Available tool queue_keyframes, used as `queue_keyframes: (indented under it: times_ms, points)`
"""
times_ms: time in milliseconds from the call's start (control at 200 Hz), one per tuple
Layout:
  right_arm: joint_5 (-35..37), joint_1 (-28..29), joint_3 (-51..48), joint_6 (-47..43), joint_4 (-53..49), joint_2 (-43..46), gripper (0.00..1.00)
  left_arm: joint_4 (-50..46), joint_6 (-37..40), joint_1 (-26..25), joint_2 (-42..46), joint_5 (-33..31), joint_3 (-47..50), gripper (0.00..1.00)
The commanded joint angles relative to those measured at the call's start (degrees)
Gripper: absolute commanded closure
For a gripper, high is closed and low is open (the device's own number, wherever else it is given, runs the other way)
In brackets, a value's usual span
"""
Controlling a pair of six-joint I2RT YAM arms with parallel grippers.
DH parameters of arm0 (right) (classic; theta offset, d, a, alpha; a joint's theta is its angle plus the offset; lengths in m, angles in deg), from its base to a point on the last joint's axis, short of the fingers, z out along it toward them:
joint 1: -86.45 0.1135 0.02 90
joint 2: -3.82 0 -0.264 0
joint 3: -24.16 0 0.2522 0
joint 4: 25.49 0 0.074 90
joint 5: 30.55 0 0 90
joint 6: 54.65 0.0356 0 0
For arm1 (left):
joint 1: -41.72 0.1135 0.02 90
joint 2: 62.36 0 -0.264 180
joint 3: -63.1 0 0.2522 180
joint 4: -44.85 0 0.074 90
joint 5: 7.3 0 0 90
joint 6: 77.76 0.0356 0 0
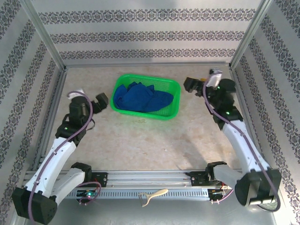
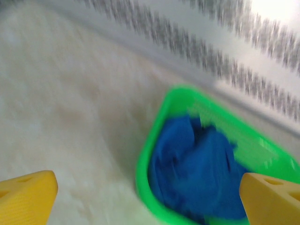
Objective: Fold the inside-out t-shirt
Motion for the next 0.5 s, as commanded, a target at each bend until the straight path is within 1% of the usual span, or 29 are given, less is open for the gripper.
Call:
queue_keyframes:
  times_ms: [0,45,95,185,250,350,495]
  points:
    - [-2.77,5.67,7.45,-0.53,-11.46,-8.16,0.03,-5.91,-11.8,-8.71,-0.43,-0.02,4.49,0.0]
    - [-2.39,7.71,10.02,-0.65,-13.1,-11.94,0.04,-2.96,-14.16,-12.48,-1.23,-1.85,6.46,0.0]
    - [-1.34,9.65,12.63,-0.14,-14.86,-15.82,0.06,0.14,-15.38,-15.21,-2.53,-2.96,8.02,0.0]
    - [0.1,12.29,16.26,0.74,-17.1,-21.82,0.07,3.79,-16.89,-17.75,-6.57,-3.91,8.84,0.0]
    - [0.8,13.28,18.01,1.82,-17.61,-25.55,0.07,6.88,-16.97,-18.36,-10.17,-3.74,8.82,0.0]
    - [1.61,14.2,20.07,3.9,-18.35,-31.13,0.1,12.06,-15.55,-18.37,-15.71,-4.76,7.92,0.01]
    - [5.49,14.07,18.9,7.38,-17.21,-35.13,0.07,20.05,-11.13,-17.6,-25.32,-6.34,3.86,0.01]
